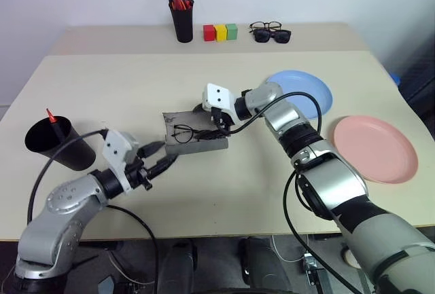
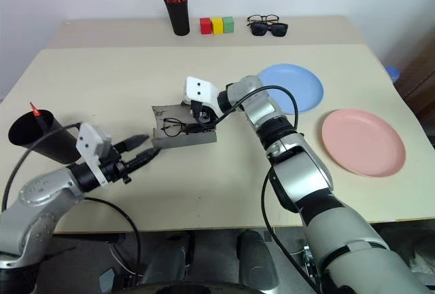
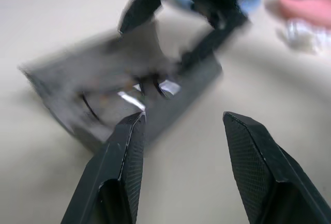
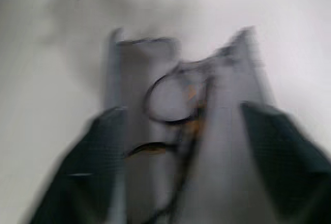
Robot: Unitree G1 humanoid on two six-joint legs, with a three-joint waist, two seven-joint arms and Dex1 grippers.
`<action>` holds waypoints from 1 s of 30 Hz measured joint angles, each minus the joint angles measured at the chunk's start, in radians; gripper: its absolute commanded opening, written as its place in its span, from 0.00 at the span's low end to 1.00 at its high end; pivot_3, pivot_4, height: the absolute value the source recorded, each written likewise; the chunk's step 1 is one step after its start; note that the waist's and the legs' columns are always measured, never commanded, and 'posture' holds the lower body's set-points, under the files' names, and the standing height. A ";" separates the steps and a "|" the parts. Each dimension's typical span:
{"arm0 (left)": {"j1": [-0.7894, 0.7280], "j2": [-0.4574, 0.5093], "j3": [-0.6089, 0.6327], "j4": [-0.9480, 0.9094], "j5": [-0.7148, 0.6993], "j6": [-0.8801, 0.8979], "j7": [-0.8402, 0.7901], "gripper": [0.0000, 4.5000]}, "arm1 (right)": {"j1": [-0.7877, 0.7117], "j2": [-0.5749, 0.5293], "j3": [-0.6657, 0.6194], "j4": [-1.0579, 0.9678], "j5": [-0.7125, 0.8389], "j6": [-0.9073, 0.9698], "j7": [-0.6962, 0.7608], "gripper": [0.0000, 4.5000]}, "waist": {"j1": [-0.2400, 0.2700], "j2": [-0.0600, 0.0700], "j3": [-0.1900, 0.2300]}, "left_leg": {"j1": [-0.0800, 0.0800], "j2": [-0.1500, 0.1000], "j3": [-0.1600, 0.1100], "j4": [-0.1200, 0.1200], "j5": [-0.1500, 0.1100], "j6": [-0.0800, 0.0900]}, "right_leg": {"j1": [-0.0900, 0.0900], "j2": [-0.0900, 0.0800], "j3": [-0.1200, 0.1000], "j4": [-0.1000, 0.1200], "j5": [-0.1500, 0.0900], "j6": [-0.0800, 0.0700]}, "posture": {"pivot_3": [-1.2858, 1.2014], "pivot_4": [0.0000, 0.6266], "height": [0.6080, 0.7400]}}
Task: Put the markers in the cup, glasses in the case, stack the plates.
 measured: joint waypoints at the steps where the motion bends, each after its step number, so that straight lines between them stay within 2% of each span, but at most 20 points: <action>1: -0.036 0.000 0.012 0.015 -0.009 0.012 0.017 0.25 | 0.026 -0.019 -0.010 -0.044 0.004 0.006 -0.006 0.89 | 0.000 0.000 0.000 | 0.000 0.000 0.000 0.000 0.000 0.000 | 0.000 0.000 0.000 0.000 0.000 0.000 | 0.52 0.24 1.00; 2: -0.108 -0.003 0.005 0.048 -0.013 0.041 0.040 0.12 | 0.090 -0.058 -0.037 -0.148 0.023 0.033 -0.010 0.89 | 0.008 0.000 0.000 | 0.000 -0.001 -0.001 0.001 0.000 0.000 | 0.001 -0.001 0.000 0.000 0.000 0.001 | 0.52 0.24 1.00; 3: -0.167 -0.002 -0.009 0.073 -0.004 0.058 0.063 0.03 | 0.144 -0.085 -0.053 -0.225 0.040 0.063 -0.012 0.89 | 0.014 -0.001 -0.001 | 0.000 -0.001 -0.001 0.001 0.000 0.000 | 0.001 -0.001 0.000 -0.001 0.000 0.001 | 0.52 0.24 1.00; 6: -0.340 -0.020 -0.100 0.175 0.082 0.104 0.152 0.03 | 0.280 -0.135 -0.075 -0.422 0.073 0.159 -0.015 0.89 | 0.015 -0.001 0.000 | 0.000 -0.001 0.000 0.001 0.000 0.000 | 0.001 0.000 0.000 0.000 0.000 0.001 | 0.52 0.24 1.00; 8: -0.535 -0.116 -0.127 0.349 0.118 0.191 0.260 0.03 | 0.396 -0.178 -0.090 -0.601 0.097 0.241 -0.030 0.89 | 0.022 -0.001 0.000 | -0.001 -0.001 -0.002 0.002 0.000 0.000 | 0.001 0.000 -0.001 0.000 0.000 0.001 | 0.52 0.24 1.00; 10: -0.666 -0.161 -0.143 0.483 0.138 0.241 0.307 0.03 | 0.467 -0.198 -0.097 -0.724 0.117 0.310 -0.049 0.89 | 0.016 -0.001 0.000 | -0.001 -0.002 0.000 0.002 0.000 0.000 | 0.001 -0.001 0.000 0.000 0.000 0.002 | 0.52 0.24 1.00; 13: -0.857 -0.174 -0.231 0.724 0.203 0.295 0.296 0.03 | 0.569 -0.225 -0.119 -0.897 0.140 0.421 -0.096 0.89 | 0.008 -0.002 0.000 | -0.001 -0.002 0.000 0.001 0.000 0.000 | 0.000 0.000 0.000 0.000 0.000 0.002 | 0.52 0.24 1.00; 17: -1.056 -0.192 -0.347 1.105 0.298 0.308 0.190 0.03 | 0.687 -0.244 -0.132 -1.104 0.177 0.552 -0.166 0.89 | -0.005 -0.002 0.000 | -0.001 -0.002 -0.001 0.001 0.000 0.000 | 0.000 0.000 0.000 0.000 -0.001 0.003 | 0.52 0.24 1.00; 23: -1.137 -0.210 -0.390 1.394 0.372 0.275 0.033 0.03 | 0.750 -0.276 -0.208 -1.217 0.192 0.689 -0.315 0.89 | -0.008 -0.002 0.000 | -0.002 -0.002 0.000 0.001 0.000 0.000 | -0.001 -0.001 0.000 0.000 -0.001 0.003 | 0.52 0.24 1.00; 27: -1.138 -0.204 -0.407 1.412 0.403 0.251 -0.058 0.03 | 0.757 -0.288 -0.240 -1.220 0.183 0.716 -0.393 0.89 | -0.006 -0.002 0.000 | -0.002 -0.002 0.000 0.001 0.000 0.000 | -0.001 -0.001 0.000 0.000 -0.001 0.003 | 0.52 0.24 1.00; 30: -1.106 -0.178 -0.436 1.328 0.415 0.274 -0.139 0.03 | 0.756 -0.303 -0.240 -1.211 0.182 0.713 -0.416 0.89 | -0.009 -0.002 0.000 | -0.002 -0.002 0.000 0.001 0.000 0.000 | -0.001 -0.001 0.000 0.000 -0.001 0.003 | 0.52 0.24 1.00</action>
